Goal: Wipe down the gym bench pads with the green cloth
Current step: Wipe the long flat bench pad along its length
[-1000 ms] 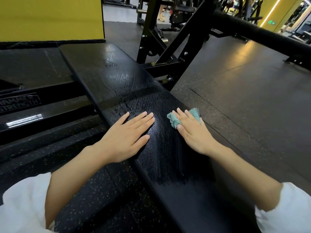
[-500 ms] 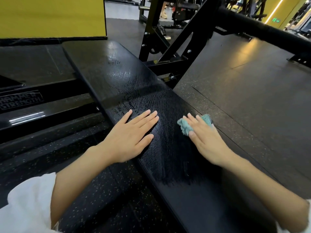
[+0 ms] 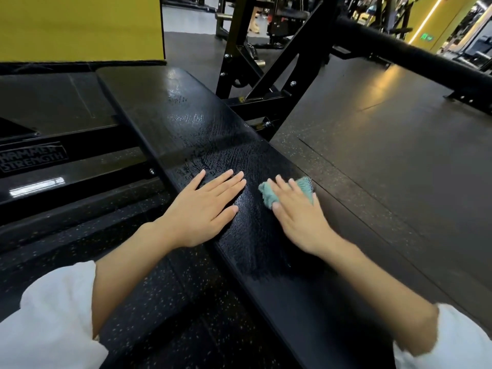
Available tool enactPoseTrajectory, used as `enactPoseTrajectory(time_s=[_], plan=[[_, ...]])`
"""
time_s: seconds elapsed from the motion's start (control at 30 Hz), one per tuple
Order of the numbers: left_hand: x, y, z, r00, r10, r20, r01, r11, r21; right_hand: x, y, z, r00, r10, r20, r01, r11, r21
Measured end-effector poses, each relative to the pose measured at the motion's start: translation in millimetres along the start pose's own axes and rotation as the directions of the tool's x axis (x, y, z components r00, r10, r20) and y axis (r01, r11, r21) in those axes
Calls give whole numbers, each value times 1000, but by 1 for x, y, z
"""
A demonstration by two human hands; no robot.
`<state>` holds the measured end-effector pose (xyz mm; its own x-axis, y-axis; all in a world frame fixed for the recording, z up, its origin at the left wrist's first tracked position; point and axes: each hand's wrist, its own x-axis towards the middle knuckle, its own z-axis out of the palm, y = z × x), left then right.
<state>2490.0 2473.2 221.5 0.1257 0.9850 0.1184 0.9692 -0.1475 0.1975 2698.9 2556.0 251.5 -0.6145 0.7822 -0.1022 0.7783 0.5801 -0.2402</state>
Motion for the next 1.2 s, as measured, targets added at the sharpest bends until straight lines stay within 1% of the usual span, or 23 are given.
enactPoseTrajectory(time_s=[0.13, 0.27, 0.4, 0.57, 0.67, 0.77, 0.87, 1.03, 1.1, 1.2], plan=[[0, -1, 1, 1000, 1, 2, -1, 1000, 17, -65, -27, 10, 986, -161, 53, 161, 987, 8], [0, 0, 1, 1000, 2, -6, -2, 1000, 18, -103, -36, 12, 967, -228, 113, 224, 973, 49], [0, 0, -1, 1000, -9, 6, 9, 1000, 17, -95, -28, 9, 971, -216, 102, 209, 975, 70], [0, 3, -3, 1000, -20, 20, 19, 999, 37, -52, -16, 5, 993, -108, 45, 107, 994, 23], [0, 2, -2, 1000, -19, 20, 19, 999, 27, -24, -18, 3, 998, -50, 29, 49, 998, 31], [0, 2, -3, 1000, -16, 25, 15, 1000, 22, -16, -22, 4, 999, -32, 24, 32, 999, 26], [0, 2, -4, 1000, -10, 30, 9, 1000, 20, -40, -27, 5, 997, -73, 26, 72, 997, 24], [1, 0, -2, 999, -1, 33, 1, 1000, 9, -120, -26, 10, 983, -170, 75, 165, 984, 66], [2, -1, -2, 999, 1, 34, -1, 1000, 5, -145, -24, 10, 979, -168, 119, 160, 985, 71], [2, -1, 0, 1000, 1, 28, -1, 1000, 3, -153, -25, 9, 978, -151, 147, 143, 988, 64]])
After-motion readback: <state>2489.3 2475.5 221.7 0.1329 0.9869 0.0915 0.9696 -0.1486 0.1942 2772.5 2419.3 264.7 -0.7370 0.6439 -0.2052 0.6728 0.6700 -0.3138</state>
